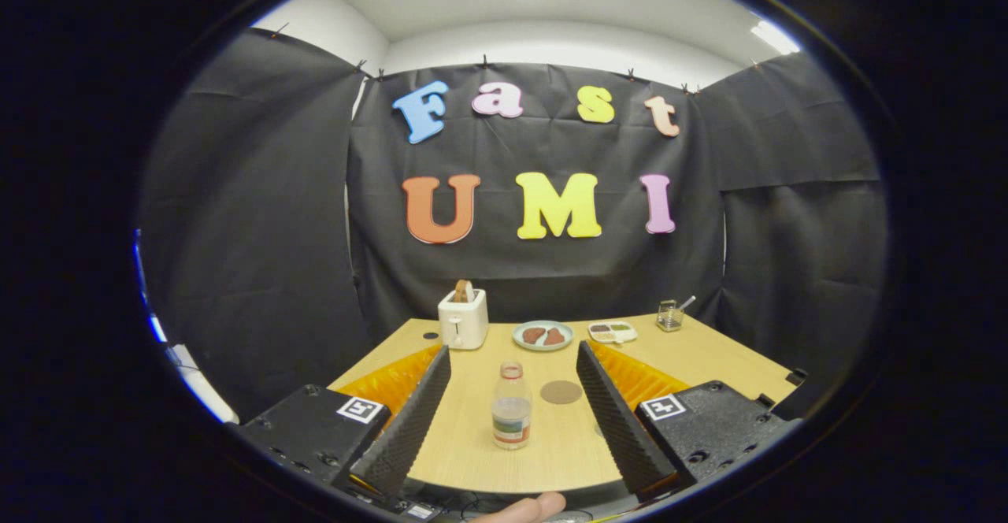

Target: Take the bottle from table, then pour the juice into the cup, finally place the bottle on the coaster

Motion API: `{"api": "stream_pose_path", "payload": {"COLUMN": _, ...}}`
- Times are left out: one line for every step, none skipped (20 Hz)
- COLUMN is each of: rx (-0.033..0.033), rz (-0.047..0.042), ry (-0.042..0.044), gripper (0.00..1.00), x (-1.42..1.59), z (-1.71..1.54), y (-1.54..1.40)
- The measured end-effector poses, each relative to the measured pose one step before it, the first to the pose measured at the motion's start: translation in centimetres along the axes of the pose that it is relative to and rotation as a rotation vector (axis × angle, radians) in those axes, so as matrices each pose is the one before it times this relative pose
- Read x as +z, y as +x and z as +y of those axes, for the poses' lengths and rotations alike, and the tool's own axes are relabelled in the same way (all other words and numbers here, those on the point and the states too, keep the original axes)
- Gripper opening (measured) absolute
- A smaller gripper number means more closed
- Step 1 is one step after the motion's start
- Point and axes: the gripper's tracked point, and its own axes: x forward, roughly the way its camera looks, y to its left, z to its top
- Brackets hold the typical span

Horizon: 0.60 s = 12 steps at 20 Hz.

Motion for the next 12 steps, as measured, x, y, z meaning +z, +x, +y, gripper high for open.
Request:
{"api": "stream_pose_path", "payload": {"rx": 0.00184, "rz": 0.00512, "ry": 0.01175, "gripper": 1.0, "x": -0.791, "z": 0.087, "y": 0.442}}
{"api": "stream_pose_path", "payload": {"rx": 0.00542, "rz": 0.00098, "ry": 0.01175, "gripper": 1.0, "x": -0.946, "z": 0.159, "y": 0.601}}
{"api": "stream_pose_path", "payload": {"rx": 0.00409, "rz": 0.00156, "ry": 0.00687, "gripper": 1.0, "x": -0.787, "z": 0.086, "y": 0.428}}
{"api": "stream_pose_path", "payload": {"rx": -0.002, "rz": 0.00885, "ry": 0.00038, "gripper": 1.0, "x": -1.073, "z": -0.054, "y": 0.544}}
{"api": "stream_pose_path", "payload": {"rx": -0.00114, "rz": 0.0108, "ry": -0.0068, "gripper": 1.0, "x": -0.997, "z": 0.016, "y": 0.597}}
{"api": "stream_pose_path", "payload": {"rx": -0.00057, "rz": 0.00964, "ry": -0.01122, "gripper": 1.0, "x": -1.056, "z": 0.152, "y": 0.585}}
{"api": "stream_pose_path", "payload": {"rx": -0.00293, "rz": 0.00545, "ry": -0.00888, "gripper": 1.0, "x": -0.883, "z": 0.066, "y": 0.653}}
{"api": "stream_pose_path", "payload": {"rx": -0.00116, "rz": -0.00002, "ry": -0.00562, "gripper": 1.0, "x": -0.78, "z": 0.117, "y": 0.552}}
{"api": "stream_pose_path", "payload": {"rx": -0.00346, "rz": -0.00733, "ry": -0.00241, "gripper": 1.0, "x": -0.636, "z": 0.048, "y": 0.567}}
{"api": "stream_pose_path", "payload": {"rx": -0.0102, "rz": -0.00353, "ry": -0.00389, "gripper": 1.0, "x": -0.833, "z": -0.14, "y": 0.713}}
{"api": "stream_pose_path", "payload": {"rx": -0.01778, "rz": 0.00727, "ry": -0.00909, "gripper": 1.0, "x": -1.044, "z": -0.332, "y": 0.778}}
{"api": "stream_pose_path", "payload": {"rx": -0.00952, "rz": 0.01265, "ry": -0.00584, "gripper": 1.0, "x": -1.321, "z": -0.193, "y": 0.754}}
